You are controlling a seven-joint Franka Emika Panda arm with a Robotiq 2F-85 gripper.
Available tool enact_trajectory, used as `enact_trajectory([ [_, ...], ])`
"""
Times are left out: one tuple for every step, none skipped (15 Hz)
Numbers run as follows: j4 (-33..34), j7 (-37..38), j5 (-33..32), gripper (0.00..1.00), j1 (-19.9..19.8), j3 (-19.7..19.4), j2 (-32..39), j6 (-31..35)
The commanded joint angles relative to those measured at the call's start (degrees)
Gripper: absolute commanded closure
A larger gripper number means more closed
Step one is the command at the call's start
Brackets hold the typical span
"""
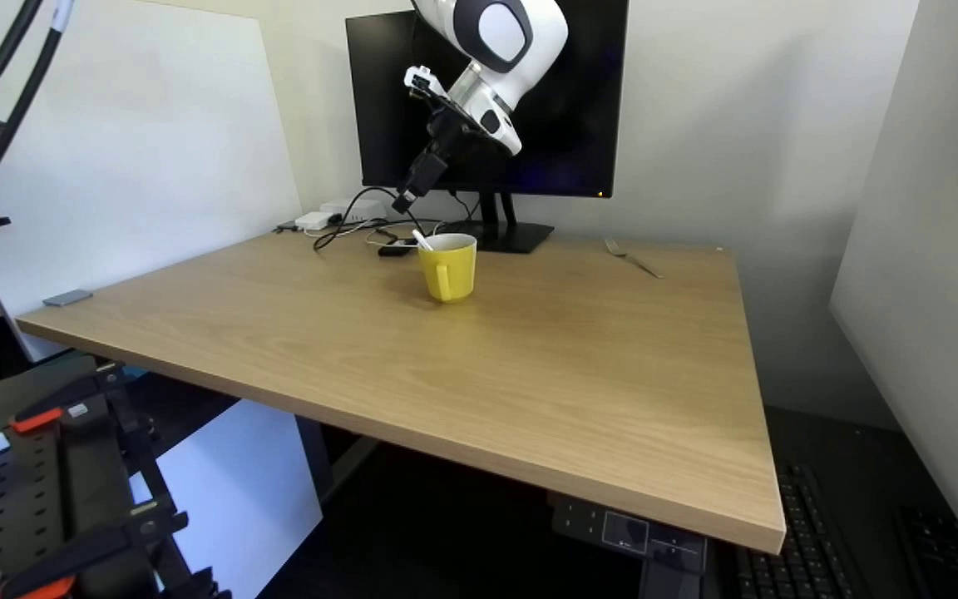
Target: Remove the marker out of the cup and put it on the table
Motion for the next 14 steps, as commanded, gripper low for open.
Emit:
enact_trajectory([
  [3.95, -0.86, -0.61, 0.0, -0.02, 0.12, 2.89, -1.54],
  [4.6, -1.12, -0.78, 0.0, -0.02, 0.13, 3.64, -1.56],
  [5.12, -1.35, -0.94, 0.0, -0.04, 0.14, 4.27, -1.62],
  [5.85, -1.48, -1.2, 0.0, -0.04, 0.07, 5.04, -1.69],
  [6.4, -1.62, -1.46, 0.0, -0.06, 0.02, 5.73, -1.71],
  [7.1, -1.68, -1.71, 0.0, -0.09, 0.01, 6.38, -1.78],
  [7.65, -1.76, -1.95, 0.0, -0.12, 0.0, 7.05, -1.81],
  [8.33, -1.76, -2.18, 0.0, -0.16, 0.03, 7.64, -1.88],
  [8.92, -1.71, -2.53, 0.0, -0.12, 0.0, 8.3, -1.98],
  [9.44, -1.77, -2.72, 0.0, -0.14, 0.06, 8.76, -2.01],
  [9.95, -1.74, -3.0, 0.0, -0.11, 0.08, 9.33, -2.06],
  [10.24, -1.74, -3.16, 0.0, -0.1, 0.12, 9.73, -2.05],
  [10.59, -1.75, -3.28, 0.0, -0.08, 0.18, 10.13, -2.05],
  [10.95, -1.74, -3.35, 0.0, -0.1, 0.22, 10.54, -2.12],
])
